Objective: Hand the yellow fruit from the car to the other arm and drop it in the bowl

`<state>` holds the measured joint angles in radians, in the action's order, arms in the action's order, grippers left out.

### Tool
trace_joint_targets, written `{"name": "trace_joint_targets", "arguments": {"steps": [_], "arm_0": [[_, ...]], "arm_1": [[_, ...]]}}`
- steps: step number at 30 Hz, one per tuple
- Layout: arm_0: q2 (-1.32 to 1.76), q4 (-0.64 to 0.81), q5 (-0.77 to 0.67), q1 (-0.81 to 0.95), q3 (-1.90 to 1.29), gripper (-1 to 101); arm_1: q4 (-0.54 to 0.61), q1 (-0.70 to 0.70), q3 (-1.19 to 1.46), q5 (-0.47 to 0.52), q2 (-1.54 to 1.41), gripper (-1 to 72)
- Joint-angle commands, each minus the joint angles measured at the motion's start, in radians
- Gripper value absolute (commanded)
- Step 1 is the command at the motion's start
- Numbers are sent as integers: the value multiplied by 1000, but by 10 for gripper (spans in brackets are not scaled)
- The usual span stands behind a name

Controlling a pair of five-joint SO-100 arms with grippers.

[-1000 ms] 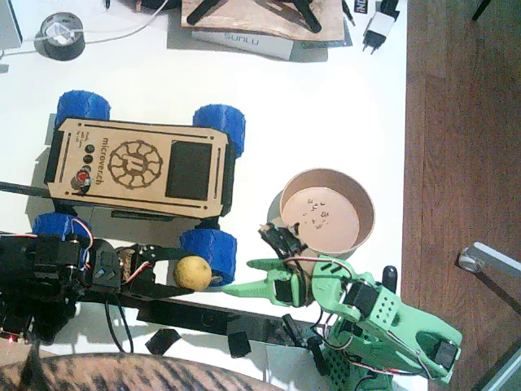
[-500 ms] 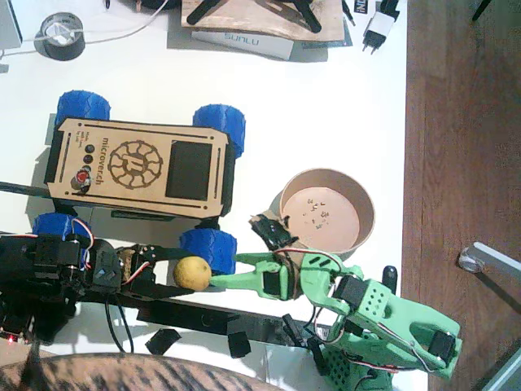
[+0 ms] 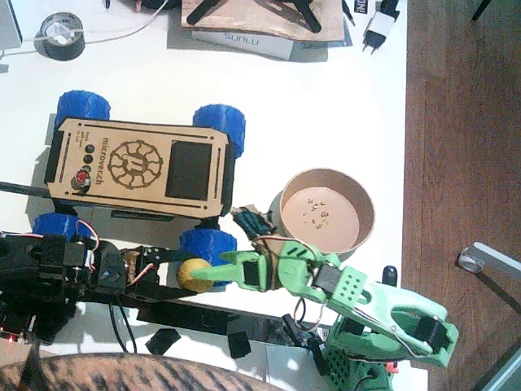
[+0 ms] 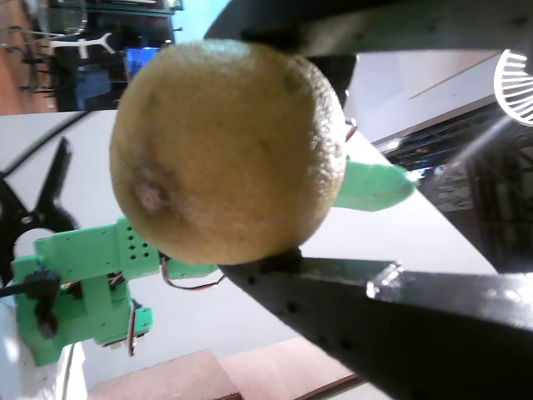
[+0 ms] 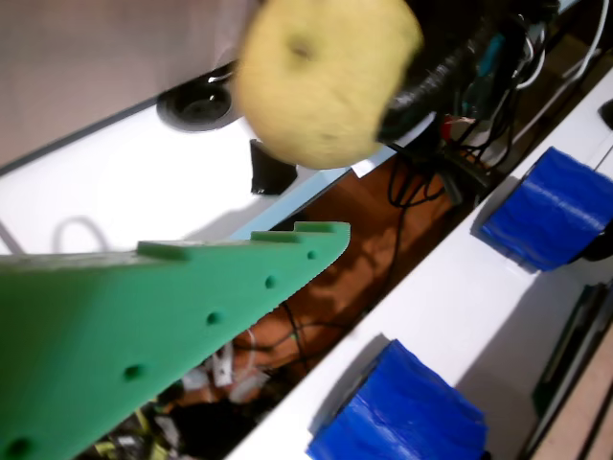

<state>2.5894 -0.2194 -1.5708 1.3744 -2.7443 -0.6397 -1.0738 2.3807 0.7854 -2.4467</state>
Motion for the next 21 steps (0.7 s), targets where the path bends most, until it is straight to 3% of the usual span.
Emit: {"name": "trace_joint_targets", "arguments": {"steps": [1,13,21], "arm_0": [[-9,55,-14,6,12,1],[-21,31,-14,5,12,1],[-31,32,-14,3,12,1]], "arm_1": [[37,-8,-71,-23,34,419],[60,-58,-118,-104,146,427],[106,-124,-43,-64,169,407]]}}
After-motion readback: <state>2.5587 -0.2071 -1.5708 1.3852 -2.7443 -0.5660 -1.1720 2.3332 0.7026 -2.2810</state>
